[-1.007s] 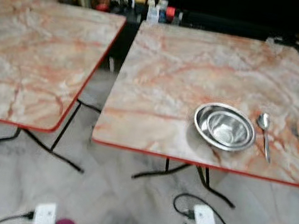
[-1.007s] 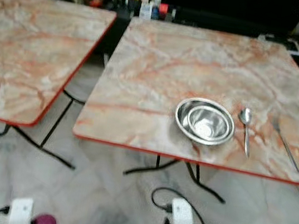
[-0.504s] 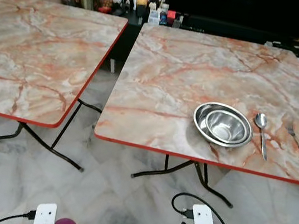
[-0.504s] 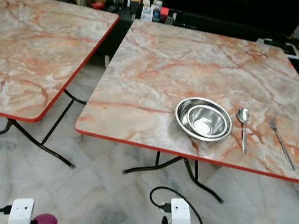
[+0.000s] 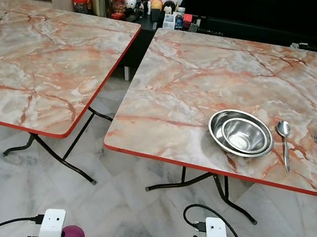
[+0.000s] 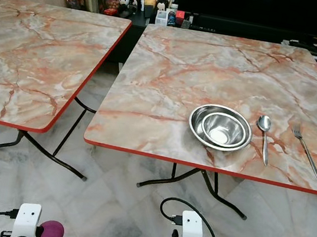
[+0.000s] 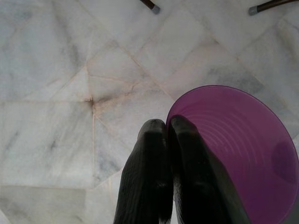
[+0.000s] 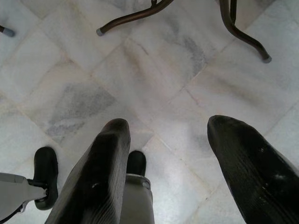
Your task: Setting the table
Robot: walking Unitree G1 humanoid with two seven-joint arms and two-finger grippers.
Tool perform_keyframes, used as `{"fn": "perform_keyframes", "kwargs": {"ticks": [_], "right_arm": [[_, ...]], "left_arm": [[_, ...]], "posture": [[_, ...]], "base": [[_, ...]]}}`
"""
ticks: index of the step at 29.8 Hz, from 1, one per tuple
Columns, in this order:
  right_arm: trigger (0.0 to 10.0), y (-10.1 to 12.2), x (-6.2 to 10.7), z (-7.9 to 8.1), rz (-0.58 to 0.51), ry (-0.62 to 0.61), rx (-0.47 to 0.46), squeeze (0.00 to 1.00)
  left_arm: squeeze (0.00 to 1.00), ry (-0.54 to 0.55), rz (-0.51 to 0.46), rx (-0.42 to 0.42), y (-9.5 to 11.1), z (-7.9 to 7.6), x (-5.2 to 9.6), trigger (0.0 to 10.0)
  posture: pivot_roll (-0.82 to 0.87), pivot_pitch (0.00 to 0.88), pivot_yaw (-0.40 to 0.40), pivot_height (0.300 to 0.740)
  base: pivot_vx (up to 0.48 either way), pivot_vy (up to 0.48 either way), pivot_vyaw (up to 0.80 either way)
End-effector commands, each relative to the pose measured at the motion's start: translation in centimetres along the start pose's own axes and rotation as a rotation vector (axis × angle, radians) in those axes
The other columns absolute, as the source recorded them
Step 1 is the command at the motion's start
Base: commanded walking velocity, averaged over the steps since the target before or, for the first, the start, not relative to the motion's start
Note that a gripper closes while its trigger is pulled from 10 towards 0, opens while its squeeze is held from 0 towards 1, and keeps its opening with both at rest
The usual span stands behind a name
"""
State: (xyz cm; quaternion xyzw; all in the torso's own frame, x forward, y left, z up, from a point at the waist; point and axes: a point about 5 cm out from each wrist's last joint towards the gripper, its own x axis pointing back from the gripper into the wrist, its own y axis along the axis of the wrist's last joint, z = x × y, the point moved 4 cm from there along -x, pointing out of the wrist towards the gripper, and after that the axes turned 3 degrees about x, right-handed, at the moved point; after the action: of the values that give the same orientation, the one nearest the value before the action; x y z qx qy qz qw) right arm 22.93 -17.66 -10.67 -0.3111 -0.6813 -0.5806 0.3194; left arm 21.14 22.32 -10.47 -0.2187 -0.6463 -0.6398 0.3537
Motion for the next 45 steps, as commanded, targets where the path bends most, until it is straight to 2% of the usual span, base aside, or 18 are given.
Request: {"fn": "perform_keyframes", "kwargs": {"ticks": [1, 6, 12, 35, 41, 43, 45], "right_arm": [[10.0, -0.2, 0.0, 0.2, 0.005, 0.005, -0.011, 0.00], [10.0, -0.1, 0.0, 0.2, 0.005, 0.004, -0.002, 0.00], [10.0, 0.2, 0.0, 0.0, -0.001, 0.002, 0.004, 0.00], [10.0, 0.3, -0.1, -0.3, 0.001, -0.002, 0.013, 0.00], [10.0, 0.3, -0.1, -0.3, 0.000, 0.002, 0.022, 0.00], [10.0, 0.3, 0.0, -0.3, 0.000, 0.003, 0.023, 0.00], [10.0, 0.3, 0.0, -0.3, 0.000, 0.004, 0.024, 0.00]], "left_arm": [[0.00, 0.008, 0.029, -0.016, -0.9, 0.1, 0.2, 10.0], [0.00, 0.006, 0.036, -0.015, -1.2, 0.0, 0.3, 10.0], [0.00, 0.020, 0.036, 0.005, -1.5, 0.1, 0.3, 10.0], [0.00, 0.035, 0.012, 0.038, -1.0, 0.0, 0.3, 10.0], [0.00, 0.099, -0.058, 0.057, 0.3, 1.2, 0.2, 10.0], [0.00, 0.163, -0.122, 0.094, 1.4, 2.3, 0.3, 10.0], [0.00, 0.210, -0.151, 0.097, 1.9, 3.1, 0.5, 10.0]], "posture": [[0.11, 0.027, 0.003, 0.715], [0.11, 0.027, -0.002, 0.715], [0.12, 0.053, -0.019, 0.715], [0.12, 0.069, -0.041, 0.715], [0.12, 0.071, -0.046, 0.715], [0.12, 0.071, -0.049, 0.715], [0.12, 0.072, -0.048, 0.715]], "base": [[0.000, 0.000, 0.00], [0.000, 0.000, 0.00], [0.000, -0.317, 0.00], [0.000, -0.404, 0.00], [0.000, 0.000, 0.00], [0.000, 0.000, 0.00], [0.000, 0.000, 0.00]]}}
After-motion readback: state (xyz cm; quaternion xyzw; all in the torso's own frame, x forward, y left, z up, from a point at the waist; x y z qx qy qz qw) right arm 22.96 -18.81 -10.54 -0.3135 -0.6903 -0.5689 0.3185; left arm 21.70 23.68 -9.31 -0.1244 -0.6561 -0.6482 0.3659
